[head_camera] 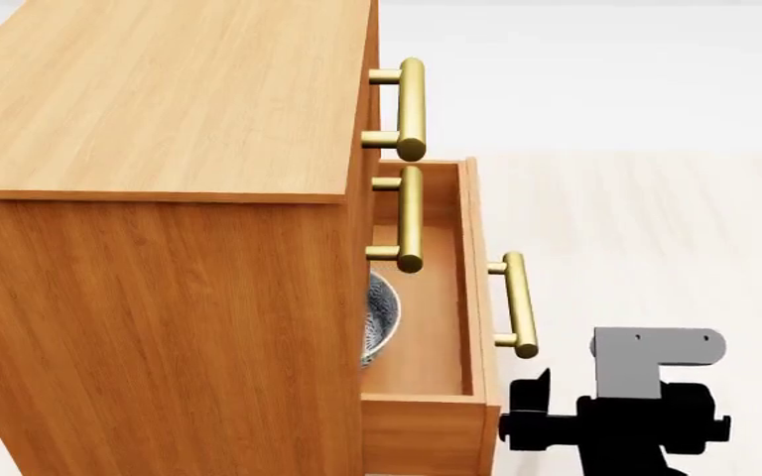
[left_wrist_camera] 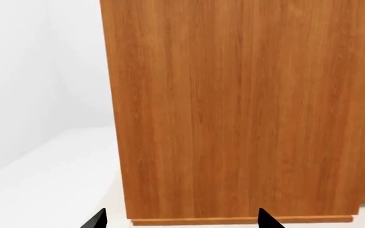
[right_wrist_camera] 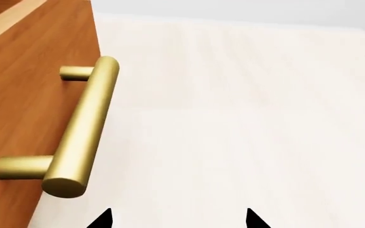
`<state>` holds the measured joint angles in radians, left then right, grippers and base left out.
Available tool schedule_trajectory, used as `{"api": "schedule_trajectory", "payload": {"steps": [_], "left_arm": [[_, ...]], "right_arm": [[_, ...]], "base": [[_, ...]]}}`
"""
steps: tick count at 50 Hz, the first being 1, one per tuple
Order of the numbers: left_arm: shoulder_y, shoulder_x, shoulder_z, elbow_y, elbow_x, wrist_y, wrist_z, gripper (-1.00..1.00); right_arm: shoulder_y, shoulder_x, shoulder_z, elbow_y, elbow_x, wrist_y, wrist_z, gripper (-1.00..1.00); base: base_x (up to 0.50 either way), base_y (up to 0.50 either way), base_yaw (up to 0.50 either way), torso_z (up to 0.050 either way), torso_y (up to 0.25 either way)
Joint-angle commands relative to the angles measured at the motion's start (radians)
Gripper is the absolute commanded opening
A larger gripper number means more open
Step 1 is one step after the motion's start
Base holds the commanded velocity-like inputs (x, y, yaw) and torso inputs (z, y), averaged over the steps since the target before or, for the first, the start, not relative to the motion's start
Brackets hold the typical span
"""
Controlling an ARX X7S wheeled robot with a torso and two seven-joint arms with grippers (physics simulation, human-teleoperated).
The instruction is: Put the bowl in the bottom drawer of the cabinet and close it.
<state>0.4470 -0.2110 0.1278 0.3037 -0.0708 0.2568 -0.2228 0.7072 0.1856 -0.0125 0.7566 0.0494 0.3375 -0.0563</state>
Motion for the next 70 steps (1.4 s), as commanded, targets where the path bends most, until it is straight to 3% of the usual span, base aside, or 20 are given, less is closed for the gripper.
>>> {"api": "schedule_trajectory", "payload": {"steps": [1, 70], "left_arm": [[-0.005, -0.003, -0.002, -0.011, -0.023, 0.026, 0.001, 1.0], [-0.008, -0.034, 0.038, -0.03, -0.027, 0.042, -0.035, 1.0]], "right_arm": [[0.031, -0.032, -0.035, 0.007, 0.003, 0.001, -0.013, 1.0], [0.084, -0.143, -0.166, 0.11, 0.052, -0.062, -0.075, 1.0]], "base": [[0.0, 0.0, 0.0, 0.0, 0.0], [0.0, 0.0, 0.0, 0.0, 0.0]]}}
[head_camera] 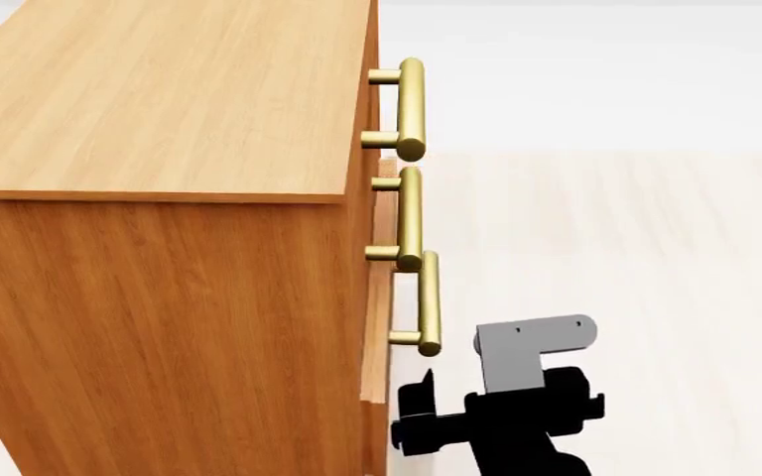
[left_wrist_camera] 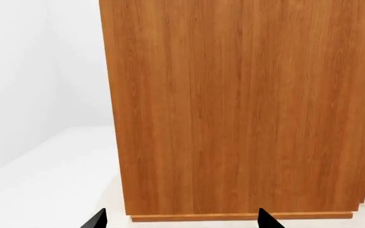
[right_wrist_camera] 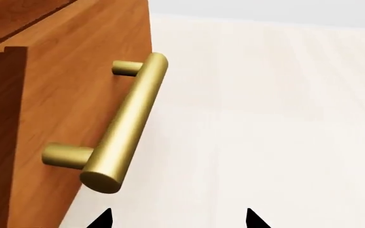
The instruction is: Put the bowl in the bottom drawer of the cabinet and close it.
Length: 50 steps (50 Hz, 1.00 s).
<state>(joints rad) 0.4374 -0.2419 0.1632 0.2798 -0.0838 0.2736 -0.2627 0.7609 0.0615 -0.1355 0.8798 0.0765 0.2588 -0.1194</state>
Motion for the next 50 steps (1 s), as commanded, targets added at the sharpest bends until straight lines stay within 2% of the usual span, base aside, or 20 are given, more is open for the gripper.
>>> {"api": "schedule_trajectory", "payload": {"steps": [1, 31, 36, 43, 50], "left_arm": [[0.002, -0.004, 0.003, -0.004, -0.014, 0.024, 0.004, 1.0], [0.0, -0.017, 0.013, -0.004, -0.025, 0.025, -0.011, 1.0], [0.004, -0.02, 0.014, 0.007, -0.026, 0.02, -0.015, 1.0], [0.005, -0.022, 0.018, 0.019, -0.019, 0.012, -0.025, 1.0], [0.004, -0.026, 0.019, 0.02, -0.018, 0.014, -0.033, 1.0]], "right_arm": [[0.031, -0.02, -0.045, -0.015, 0.026, 0.018, -0.012, 1.0], [0.049, -0.033, -0.14, -0.012, 0.095, 0.029, -0.066, 1.0], [0.038, -0.019, -0.126, -0.026, 0.107, 0.034, -0.02, 1.0], [-0.02, 0.039, -0.102, -0.176, 0.117, 0.094, 0.042, 1.0], [-0.021, 0.069, -0.082, -0.189, 0.125, 0.097, 0.061, 1.0]], "base": [[0.0, 0.0, 0.0, 0.0, 0.0], [0.0, 0.0, 0.0, 0.0, 0.0], [0.0, 0.0, 0.0, 0.0, 0.0], [0.0, 0.0, 0.0, 0.0, 0.0], [0.0, 0.0, 0.0, 0.0, 0.0]]}}
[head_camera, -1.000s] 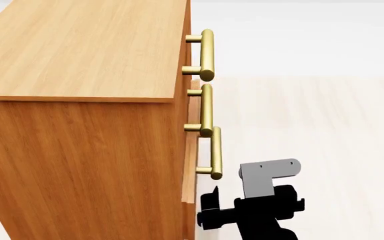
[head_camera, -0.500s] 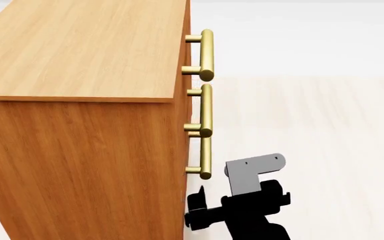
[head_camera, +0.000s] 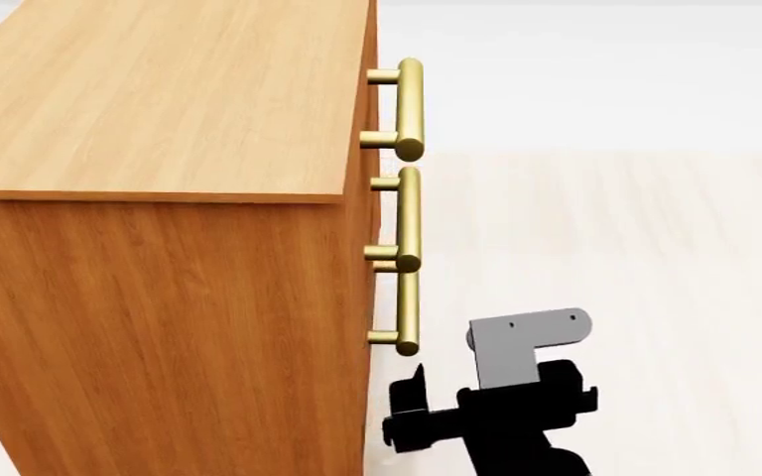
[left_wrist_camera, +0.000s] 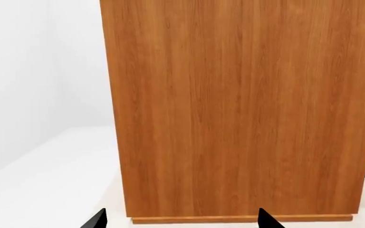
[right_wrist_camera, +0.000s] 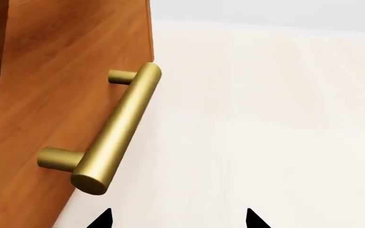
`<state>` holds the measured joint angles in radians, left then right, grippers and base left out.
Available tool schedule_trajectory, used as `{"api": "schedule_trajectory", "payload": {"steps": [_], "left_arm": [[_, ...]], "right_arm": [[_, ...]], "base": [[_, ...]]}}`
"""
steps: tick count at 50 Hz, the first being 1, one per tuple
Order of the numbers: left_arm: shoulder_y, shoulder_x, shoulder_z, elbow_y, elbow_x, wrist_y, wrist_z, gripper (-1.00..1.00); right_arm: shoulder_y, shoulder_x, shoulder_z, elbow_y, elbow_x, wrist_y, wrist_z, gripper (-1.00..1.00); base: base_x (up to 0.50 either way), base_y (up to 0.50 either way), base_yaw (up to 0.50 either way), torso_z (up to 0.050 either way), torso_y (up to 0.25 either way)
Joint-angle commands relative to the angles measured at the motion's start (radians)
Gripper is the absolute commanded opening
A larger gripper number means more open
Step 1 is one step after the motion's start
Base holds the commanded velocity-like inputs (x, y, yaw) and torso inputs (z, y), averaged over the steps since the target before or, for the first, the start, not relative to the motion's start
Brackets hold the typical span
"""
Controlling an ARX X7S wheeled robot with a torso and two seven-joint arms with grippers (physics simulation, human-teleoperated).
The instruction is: Put the bowl in the bottom drawer of the cabinet and close it.
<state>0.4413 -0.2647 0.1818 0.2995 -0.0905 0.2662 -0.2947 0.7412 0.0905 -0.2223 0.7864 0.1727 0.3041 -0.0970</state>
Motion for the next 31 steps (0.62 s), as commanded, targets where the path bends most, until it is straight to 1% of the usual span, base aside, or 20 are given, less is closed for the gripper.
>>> {"api": "schedule_trajectory", "payload": {"steps": [1, 8, 20, 31], "left_arm": [[-0.001, -0.004, 0.0, -0.003, -0.01, 0.024, -0.002, 1.0], [0.007, -0.011, -0.001, 0.022, -0.013, 0.02, -0.011, 1.0], [0.061, -0.035, -0.005, 0.165, -0.001, -0.019, -0.037, 1.0], [0.101, -0.053, -0.014, 0.273, 0.027, -0.043, -0.062, 1.0]], "right_arm": [[0.0, 0.043, 0.009, -0.095, 0.031, 0.05, 0.041, 1.0], [-0.023, 0.069, 0.024, -0.171, 0.043, 0.09, 0.063, 1.0], [-0.097, 0.146, 0.072, -0.509, 0.09, 0.3, 0.13, 1.0], [-0.122, 0.189, 0.116, -0.746, 0.139, 0.425, 0.16, 1.0]], "base": [[0.0, 0.0, 0.0, 0.0, 0.0], [0.0, 0.0, 0.0, 0.0, 0.0], [0.0, 0.0, 0.0, 0.0, 0.0], [0.0, 0.0, 0.0, 0.0, 0.0]]}}
